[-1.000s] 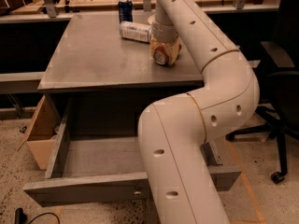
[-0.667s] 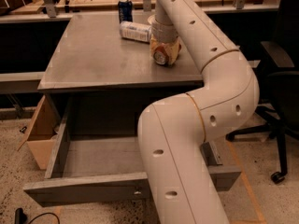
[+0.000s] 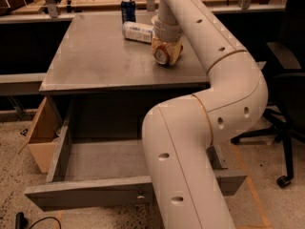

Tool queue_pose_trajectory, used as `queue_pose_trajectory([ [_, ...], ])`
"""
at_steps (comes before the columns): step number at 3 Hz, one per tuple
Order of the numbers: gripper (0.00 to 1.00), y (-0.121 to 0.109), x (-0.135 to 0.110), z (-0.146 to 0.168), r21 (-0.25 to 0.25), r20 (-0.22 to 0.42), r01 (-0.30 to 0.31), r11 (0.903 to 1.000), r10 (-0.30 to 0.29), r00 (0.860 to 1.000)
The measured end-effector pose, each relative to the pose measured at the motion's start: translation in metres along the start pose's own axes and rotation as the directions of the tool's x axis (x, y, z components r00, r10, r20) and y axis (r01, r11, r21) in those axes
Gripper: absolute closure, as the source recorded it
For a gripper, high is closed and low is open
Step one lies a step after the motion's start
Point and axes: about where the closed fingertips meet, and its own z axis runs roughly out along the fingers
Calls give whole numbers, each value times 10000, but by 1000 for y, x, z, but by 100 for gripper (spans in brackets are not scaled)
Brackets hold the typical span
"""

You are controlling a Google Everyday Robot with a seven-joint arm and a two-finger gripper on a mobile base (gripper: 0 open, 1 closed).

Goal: Place coke can into top drawer

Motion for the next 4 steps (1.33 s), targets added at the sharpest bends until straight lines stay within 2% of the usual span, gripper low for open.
queue_pose_trajectory([
  [1,100,-11,-31,-41,971,794,162,9951,-239,9966],
  [2,100,-16,-71,-68,1542,1893,-28,9880,-268,9816],
  [3,100,-11,-120,-73,1864,3739,-766,9795,14,9275],
  [4,100,3,-170,-83,2092,5722,-1839,9604,322,8195],
])
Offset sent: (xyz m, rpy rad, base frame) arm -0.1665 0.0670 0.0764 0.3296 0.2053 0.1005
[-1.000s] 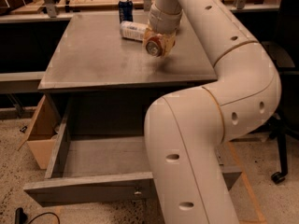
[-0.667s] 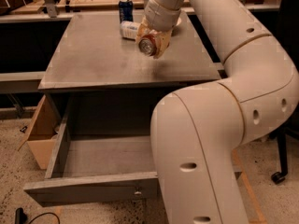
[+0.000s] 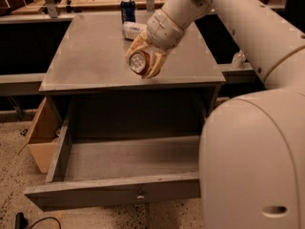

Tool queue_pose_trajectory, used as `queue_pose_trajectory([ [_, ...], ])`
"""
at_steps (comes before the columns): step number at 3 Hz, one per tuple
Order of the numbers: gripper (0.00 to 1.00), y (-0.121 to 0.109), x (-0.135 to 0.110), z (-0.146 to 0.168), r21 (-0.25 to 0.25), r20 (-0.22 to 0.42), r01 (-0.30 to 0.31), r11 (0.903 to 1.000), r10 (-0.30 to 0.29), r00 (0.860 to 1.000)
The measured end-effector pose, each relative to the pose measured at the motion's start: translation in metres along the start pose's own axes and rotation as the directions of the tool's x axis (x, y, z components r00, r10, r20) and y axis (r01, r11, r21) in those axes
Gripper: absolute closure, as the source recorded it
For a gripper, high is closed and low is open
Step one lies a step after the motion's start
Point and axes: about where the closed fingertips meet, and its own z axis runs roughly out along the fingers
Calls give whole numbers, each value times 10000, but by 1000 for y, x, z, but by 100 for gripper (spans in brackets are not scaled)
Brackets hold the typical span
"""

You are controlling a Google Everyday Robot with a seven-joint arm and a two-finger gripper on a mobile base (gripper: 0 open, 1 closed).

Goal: Place coke can into top drawer

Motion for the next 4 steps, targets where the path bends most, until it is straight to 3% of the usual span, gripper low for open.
queue_pose_trajectory([
  [1,100,8,-9,16,-42,648,-228,9997,230,9976],
  [2,100,2,-9,17,36,731,-217,9998,214,9971],
  [3,100,3,-36,14,391,1464,-620,9973,556,9877],
  [4,100,13,-79,6,1197,2458,-1523,9811,1193,9619],
])
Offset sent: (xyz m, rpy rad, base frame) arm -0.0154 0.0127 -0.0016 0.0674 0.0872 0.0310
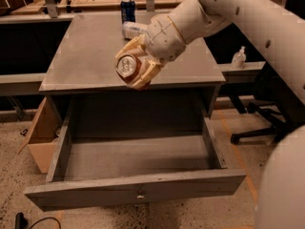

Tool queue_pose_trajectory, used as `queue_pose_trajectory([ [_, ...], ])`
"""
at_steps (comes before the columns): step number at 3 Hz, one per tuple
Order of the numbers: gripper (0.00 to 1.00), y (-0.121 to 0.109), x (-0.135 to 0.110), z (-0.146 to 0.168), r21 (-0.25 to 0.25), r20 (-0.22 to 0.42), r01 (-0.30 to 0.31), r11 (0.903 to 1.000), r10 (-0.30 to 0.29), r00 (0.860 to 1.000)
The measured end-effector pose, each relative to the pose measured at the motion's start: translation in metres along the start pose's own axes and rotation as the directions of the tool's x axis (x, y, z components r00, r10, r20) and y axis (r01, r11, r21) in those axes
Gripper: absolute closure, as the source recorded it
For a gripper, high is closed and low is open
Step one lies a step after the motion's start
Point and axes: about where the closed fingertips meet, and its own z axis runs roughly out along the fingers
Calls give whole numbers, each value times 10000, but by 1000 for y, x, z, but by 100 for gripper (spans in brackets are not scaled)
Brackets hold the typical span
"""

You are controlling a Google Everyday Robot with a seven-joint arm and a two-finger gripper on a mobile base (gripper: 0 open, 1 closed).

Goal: Place coke can into top drawer

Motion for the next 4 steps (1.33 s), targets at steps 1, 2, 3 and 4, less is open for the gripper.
queue_pose_trajectory([
  [1,100,20,-29,2,1345,823,-961,9862,855,9929],
  [2,100,53,-23,21,2187,1712,-2302,9483,1950,9658],
  [3,100,101,11,71,1812,2303,-3616,9145,3180,9197],
  [4,100,135,47,121,1350,2622,-4408,8874,3970,8796],
])
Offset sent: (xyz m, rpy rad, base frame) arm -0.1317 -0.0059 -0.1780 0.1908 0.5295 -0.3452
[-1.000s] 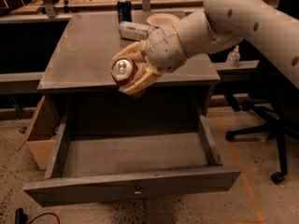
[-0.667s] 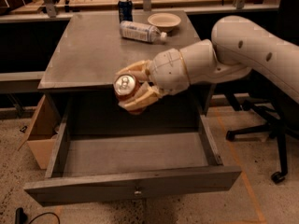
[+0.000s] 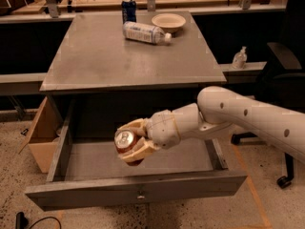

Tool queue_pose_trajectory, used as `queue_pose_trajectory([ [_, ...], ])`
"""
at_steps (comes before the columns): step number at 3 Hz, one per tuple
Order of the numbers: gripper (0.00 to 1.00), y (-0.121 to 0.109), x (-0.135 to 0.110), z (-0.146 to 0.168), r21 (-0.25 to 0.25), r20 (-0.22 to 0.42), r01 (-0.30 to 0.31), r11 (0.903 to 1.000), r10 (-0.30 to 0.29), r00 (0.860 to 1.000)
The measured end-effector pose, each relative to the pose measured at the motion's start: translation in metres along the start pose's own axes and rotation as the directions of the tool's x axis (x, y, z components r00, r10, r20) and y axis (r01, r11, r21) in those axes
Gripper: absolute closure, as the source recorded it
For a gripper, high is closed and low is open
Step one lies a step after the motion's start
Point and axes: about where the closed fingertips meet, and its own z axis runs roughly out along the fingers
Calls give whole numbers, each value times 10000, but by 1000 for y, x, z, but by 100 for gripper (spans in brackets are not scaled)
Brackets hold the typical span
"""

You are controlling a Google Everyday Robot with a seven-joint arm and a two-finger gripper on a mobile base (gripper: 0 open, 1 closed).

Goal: Place coke can into top drawer

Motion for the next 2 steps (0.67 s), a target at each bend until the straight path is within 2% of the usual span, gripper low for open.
queue_pose_trajectory([
  [1,100,-6,34,26,-85,268,-224,9997,226,9994],
  [2,100,-21,48,40,-14,504,-225,9997,225,9985],
])
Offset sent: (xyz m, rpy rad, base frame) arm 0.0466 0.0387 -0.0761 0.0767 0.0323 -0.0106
